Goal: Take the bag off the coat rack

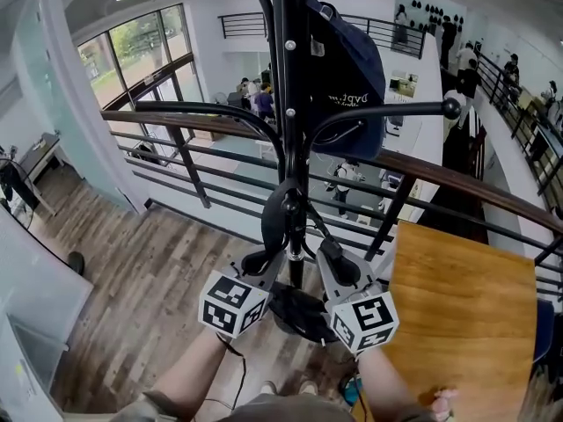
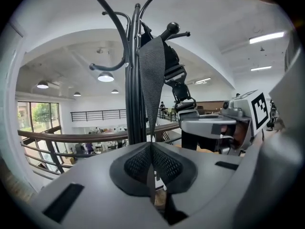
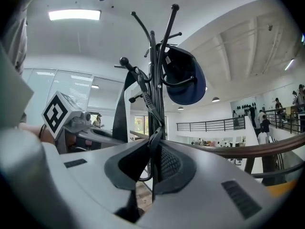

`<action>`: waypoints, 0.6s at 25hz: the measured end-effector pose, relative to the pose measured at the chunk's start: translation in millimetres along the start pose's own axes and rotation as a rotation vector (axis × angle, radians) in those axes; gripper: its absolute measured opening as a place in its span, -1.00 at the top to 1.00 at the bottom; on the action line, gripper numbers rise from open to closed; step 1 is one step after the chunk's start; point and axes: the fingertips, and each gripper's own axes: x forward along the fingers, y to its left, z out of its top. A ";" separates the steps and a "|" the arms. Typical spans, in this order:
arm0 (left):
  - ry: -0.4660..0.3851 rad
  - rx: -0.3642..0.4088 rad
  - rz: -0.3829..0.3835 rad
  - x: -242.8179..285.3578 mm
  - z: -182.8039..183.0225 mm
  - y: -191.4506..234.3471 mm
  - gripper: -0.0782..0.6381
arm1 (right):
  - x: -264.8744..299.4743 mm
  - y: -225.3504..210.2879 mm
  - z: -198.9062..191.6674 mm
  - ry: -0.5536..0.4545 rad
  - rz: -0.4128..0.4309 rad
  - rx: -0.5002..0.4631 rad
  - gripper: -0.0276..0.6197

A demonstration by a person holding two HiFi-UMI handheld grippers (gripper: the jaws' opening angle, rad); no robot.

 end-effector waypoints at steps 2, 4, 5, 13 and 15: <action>-0.025 0.006 -0.012 -7.4 12.3 -7.0 0.73 | -8.6 -0.2 8.5 -0.013 0.008 -0.008 0.76; -0.049 0.027 -0.018 -16.3 25.0 -14.3 0.73 | -17.3 2.0 20.7 -0.032 0.013 -0.026 0.76; -0.062 0.039 -0.018 -21.4 32.4 -17.1 0.73 | -21.4 3.9 28.5 -0.045 0.015 -0.035 0.76; -0.206 0.090 0.032 -78.3 92.7 -16.8 0.73 | -43.2 38.6 96.3 -0.145 0.082 -0.109 0.76; -0.238 0.085 0.055 -97.1 101.4 -10.9 0.73 | -44.8 49.8 109.6 -0.162 0.103 -0.112 0.76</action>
